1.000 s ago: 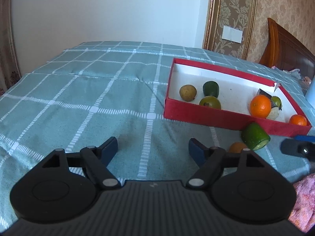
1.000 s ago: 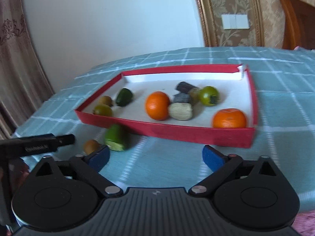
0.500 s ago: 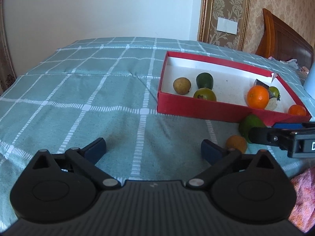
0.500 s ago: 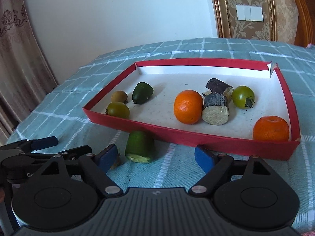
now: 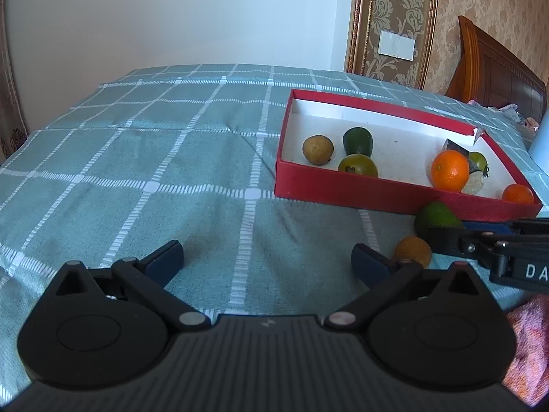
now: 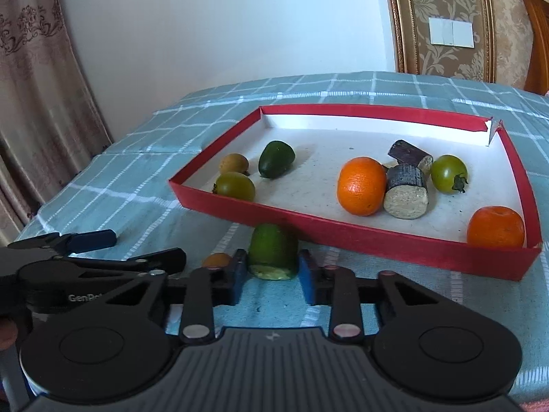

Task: Organize fruits
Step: 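Close the right gripper around the green cucumber piece beside the tray, then lift the cucumber piece into the tray and open the right gripper, then withdraw the right gripper from the tray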

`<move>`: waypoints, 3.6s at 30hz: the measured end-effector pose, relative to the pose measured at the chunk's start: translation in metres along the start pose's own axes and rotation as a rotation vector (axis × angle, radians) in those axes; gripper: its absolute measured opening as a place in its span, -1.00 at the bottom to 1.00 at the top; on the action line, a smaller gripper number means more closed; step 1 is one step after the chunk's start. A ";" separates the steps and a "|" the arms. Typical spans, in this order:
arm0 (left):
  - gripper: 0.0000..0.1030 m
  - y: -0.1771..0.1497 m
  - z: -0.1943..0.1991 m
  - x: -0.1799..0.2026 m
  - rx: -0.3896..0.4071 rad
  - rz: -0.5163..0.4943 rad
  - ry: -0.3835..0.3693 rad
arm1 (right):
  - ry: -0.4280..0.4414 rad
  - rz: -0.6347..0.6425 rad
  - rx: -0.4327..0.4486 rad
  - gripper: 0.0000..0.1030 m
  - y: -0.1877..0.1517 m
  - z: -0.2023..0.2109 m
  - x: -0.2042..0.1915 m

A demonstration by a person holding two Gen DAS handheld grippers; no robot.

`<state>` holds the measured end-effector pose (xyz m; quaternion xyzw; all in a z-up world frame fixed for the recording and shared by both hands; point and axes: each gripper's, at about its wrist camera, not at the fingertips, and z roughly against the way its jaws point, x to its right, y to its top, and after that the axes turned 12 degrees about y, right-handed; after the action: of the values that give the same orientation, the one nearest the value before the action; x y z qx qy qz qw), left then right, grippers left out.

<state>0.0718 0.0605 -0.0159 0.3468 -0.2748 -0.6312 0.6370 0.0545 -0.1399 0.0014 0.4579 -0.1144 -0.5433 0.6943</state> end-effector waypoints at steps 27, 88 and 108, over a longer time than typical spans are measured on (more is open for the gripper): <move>1.00 0.000 -0.001 0.001 -0.002 -0.009 0.005 | -0.101 0.055 0.150 -0.42 -0.011 0.079 0.020; 1.00 0.000 -0.001 0.001 -0.002 -0.011 0.006 | -0.360 0.060 0.188 0.40 0.046 0.039 0.101; 1.00 -0.011 0.023 -0.002 0.025 0.055 -0.041 | -0.288 0.205 0.227 0.77 -0.023 0.072 0.037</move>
<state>0.0471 0.0611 -0.0106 0.3342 -0.3050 -0.6168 0.6440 0.0060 -0.2083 0.0115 0.4368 -0.3190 -0.5135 0.6661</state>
